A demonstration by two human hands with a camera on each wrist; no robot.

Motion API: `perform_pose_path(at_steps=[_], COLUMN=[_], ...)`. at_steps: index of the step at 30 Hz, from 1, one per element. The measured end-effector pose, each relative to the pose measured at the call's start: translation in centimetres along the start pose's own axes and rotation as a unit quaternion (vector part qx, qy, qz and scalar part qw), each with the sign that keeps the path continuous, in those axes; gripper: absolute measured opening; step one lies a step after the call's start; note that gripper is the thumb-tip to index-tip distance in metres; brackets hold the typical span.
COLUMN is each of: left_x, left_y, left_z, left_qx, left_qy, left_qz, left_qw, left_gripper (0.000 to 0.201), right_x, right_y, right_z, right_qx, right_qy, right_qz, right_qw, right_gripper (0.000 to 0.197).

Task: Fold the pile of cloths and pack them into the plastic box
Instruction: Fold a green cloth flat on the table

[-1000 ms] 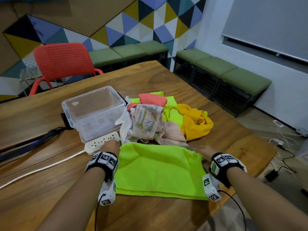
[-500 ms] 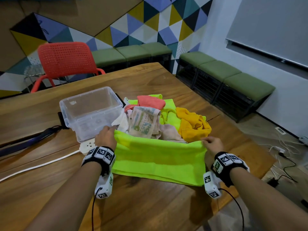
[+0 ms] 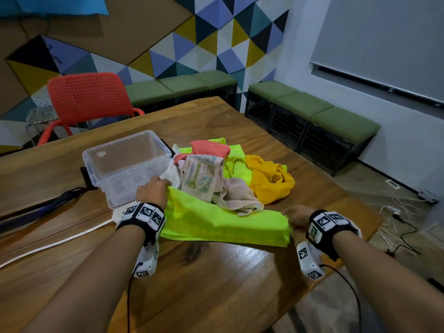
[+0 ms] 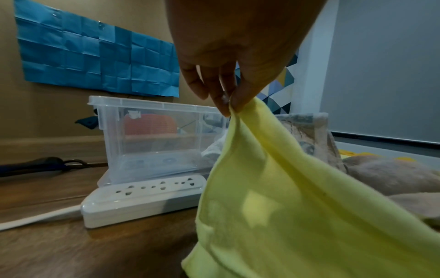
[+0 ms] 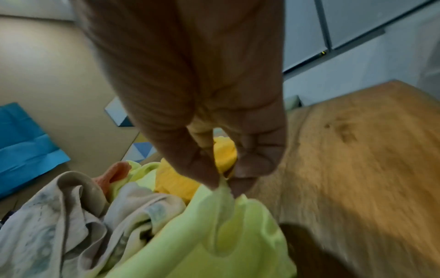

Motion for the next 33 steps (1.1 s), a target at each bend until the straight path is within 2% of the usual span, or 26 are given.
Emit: perform_pose_path(at_steps=[2,5,7,9,11,13,14,16,18,21,25,28,31,33], left_x=[0.2,1.0,1.4,1.4,1.3,1.1,1.1,1.1,1.0,0.0,-1.1,-1.6,-1.9,-1.8], left_y=[0.7,1.8,2.0,1.7,1.1,0.1,-0.6,-1.9,-3.1,-5.0,-4.5,-5.8,-7.5,-6.8], left_z=[0.7,1.9,2.2,2.3,2.3,2.2,2.1,1.8,1.6,1.7,2.2,2.8,3.0,2.6], left_qx=[0.031,0.069,0.068,0.049,0.030,0.015,0.005,-0.013,-0.037,-0.083,-0.050,-0.104,-0.138,-0.088], left_qy=[-0.006,-0.022,-0.028,-0.017,-0.004,0.003,0.003,-0.001,0.002,0.023,0.018,0.031,0.046,0.032], left_qz=[-0.034,-0.058,-0.035,-0.009,0.013,0.016,0.020,0.026,0.034,0.045,-0.035,0.010,0.020,-0.054], left_qw=[0.999,0.996,0.997,0.999,0.999,1.000,1.000,1.000,0.999,0.995,0.998,0.994,0.989,0.994], left_gripper=[0.039,0.038,0.039,0.042,0.043,0.040,0.037,0.033,0.033,0.033,0.032,0.030,0.030,0.030], right_x=[-0.4,-0.8,-0.2,0.4,0.2,-0.1,-0.2,-0.1,-0.1,0.0,0.3,-0.1,-0.7,-0.2], right_y=[2.0,3.4,3.9,3.3,0.6,-3.1,-4.6,-6.7,-8.8,-12.2,-13.2,-14.3,-13.7,-12.6], right_z=[0.2,-0.4,-0.4,-0.3,0.4,1.4,1.9,2.6,3.7,5.8,7.0,8.0,7.3,7.0], right_qx=[0.024,-0.028,-0.046,-0.077,-0.158,-0.244,-0.267,-0.267,-0.292,-0.358,-0.348,-0.385,-0.316,-0.261], right_qy=[0.012,-0.003,-0.036,-0.061,-0.064,-0.062,-0.062,-0.062,-0.058,-0.061,-0.035,-0.026,-0.026,-0.037], right_qz=[-0.025,-0.050,-0.063,-0.074,-0.120,-0.136,-0.114,-0.023,0.056,0.045,0.095,0.080,0.064,0.087], right_qw=[0.999,0.998,0.996,0.992,0.978,0.958,0.955,0.961,0.953,0.931,0.932,0.919,0.946,0.961], right_gripper=[0.037,0.038,0.039,0.030,0.024,0.028,0.029,0.029,0.028,0.024,0.021,0.025,0.025,0.026])
Point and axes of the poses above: each hand's wrist, its own z-axis away from the middle knuckle, its own y-axis out of the palm, x = y × z, the point moved 10 cm from there along -z, towards the middle knuckle, and after that the axes turned 11 degrees about z, right-handed, at the moved point
